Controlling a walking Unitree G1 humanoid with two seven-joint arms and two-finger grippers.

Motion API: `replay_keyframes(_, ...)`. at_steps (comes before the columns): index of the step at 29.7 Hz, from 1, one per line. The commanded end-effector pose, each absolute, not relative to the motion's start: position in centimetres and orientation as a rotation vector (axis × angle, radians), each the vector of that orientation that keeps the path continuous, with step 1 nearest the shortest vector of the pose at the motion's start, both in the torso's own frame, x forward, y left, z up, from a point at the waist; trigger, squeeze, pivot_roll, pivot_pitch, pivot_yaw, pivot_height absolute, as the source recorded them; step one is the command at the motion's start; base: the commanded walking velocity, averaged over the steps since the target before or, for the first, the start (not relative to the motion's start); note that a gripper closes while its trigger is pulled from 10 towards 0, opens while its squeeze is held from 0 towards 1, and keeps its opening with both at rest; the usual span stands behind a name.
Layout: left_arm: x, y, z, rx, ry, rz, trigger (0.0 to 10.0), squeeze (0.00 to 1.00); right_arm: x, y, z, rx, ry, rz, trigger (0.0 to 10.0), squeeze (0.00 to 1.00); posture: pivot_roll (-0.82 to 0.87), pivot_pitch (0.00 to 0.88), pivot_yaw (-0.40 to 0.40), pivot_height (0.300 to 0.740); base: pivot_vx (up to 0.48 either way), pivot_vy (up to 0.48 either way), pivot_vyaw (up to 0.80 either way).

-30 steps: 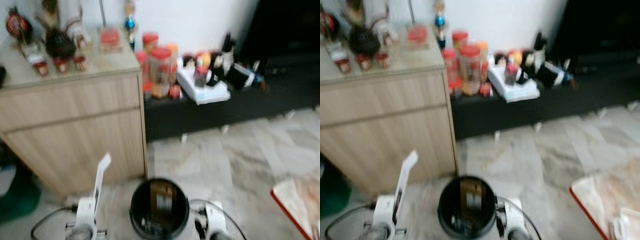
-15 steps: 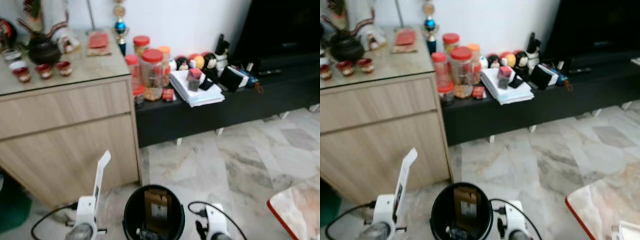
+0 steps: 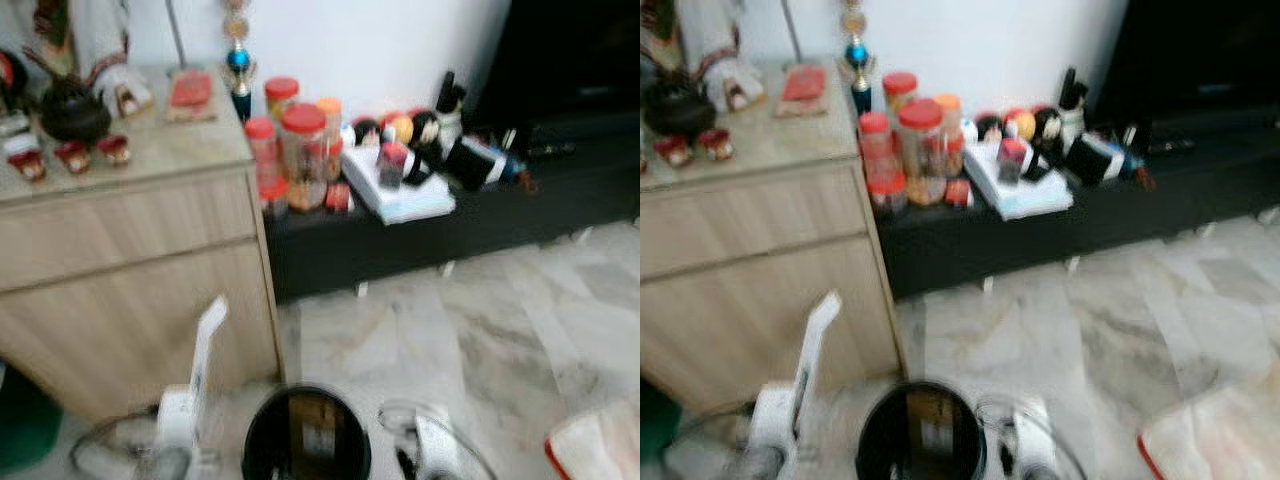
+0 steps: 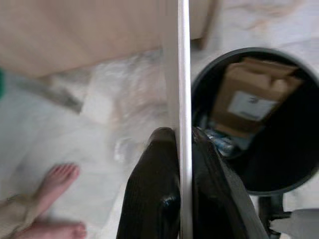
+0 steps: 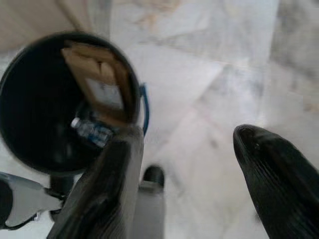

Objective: Picking trash to rubbish bin

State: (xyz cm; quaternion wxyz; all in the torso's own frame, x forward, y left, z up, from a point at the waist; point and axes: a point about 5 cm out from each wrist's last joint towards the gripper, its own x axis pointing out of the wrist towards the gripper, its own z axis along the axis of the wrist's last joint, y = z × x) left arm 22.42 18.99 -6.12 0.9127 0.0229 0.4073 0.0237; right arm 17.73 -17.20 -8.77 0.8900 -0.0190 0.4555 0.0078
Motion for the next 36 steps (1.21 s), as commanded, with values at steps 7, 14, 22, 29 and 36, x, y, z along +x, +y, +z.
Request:
replay_keyframes(7,25.5,16.0,-4.1,0.216,0.730,-0.267,10.0,0.00,21.0,-14.7,-7.2,-0.025,0.879,0.164,10.0,0.00,0.01,0.023,-0.026,0.740,0.000,0.000,0.00)
replay_keyframes(14,26.5,13.4,-3.3,0.241,0.718,-0.445,10.0,0.00,22.8,-13.2,-6.1,-0.048,0.836,0.276,10.0,0.00,0.01,0.023,-0.028,0.740,0.000,0.000,0.00)
replay_keyframes(22,25.8,12.2,-3.8,0.315,0.778,-0.584,10.0,0.00,23.9,-12.8,-5.4,-0.076,0.804,0.305,10.0,0.00,0.01,0.023,-0.026,0.740,0.000,0.000,0.00)
replay_keyframes(29,25.6,12.8,-4.0,0.328,0.796,-0.579,10.0,0.00,23.7,-12.7,-5.5,-0.081,0.805,0.319,10.0,0.00,0.01,0.027,-0.026,0.740,0.000,0.000,0.00)
replay_keyframes(36,25.4,13.0,-4.1,0.328,0.799,-0.577,10.0,1.00,23.7,-12.7,-5.5,-0.078,0.806,0.319,10.0,0.00,0.01,0.027,-0.026,0.740,0.000,0.000,0.00)
